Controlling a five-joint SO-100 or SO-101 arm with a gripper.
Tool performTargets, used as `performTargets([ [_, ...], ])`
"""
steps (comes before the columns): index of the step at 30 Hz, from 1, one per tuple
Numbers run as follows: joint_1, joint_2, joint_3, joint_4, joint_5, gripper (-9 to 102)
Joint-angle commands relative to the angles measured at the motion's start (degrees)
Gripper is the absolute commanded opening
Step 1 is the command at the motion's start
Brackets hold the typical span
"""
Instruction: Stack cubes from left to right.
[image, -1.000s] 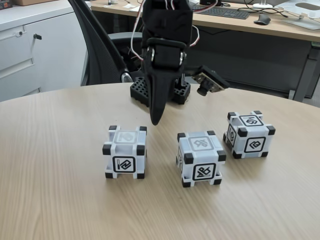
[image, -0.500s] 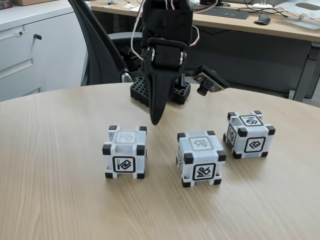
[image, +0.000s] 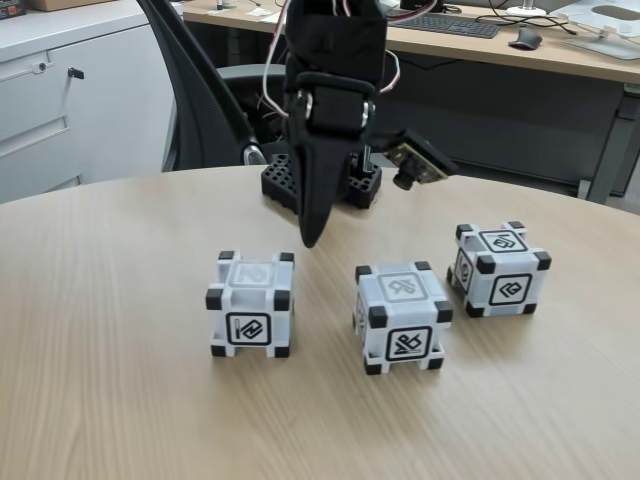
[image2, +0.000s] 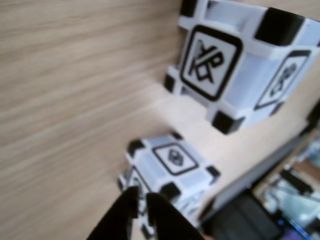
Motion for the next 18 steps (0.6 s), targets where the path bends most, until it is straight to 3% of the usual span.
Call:
performTargets([
  [1,0.18,-1.76,-7.12,-0.53,1.93,0],
  [18,0.44,-59.41,-53.35,-0.35,10.90,0],
])
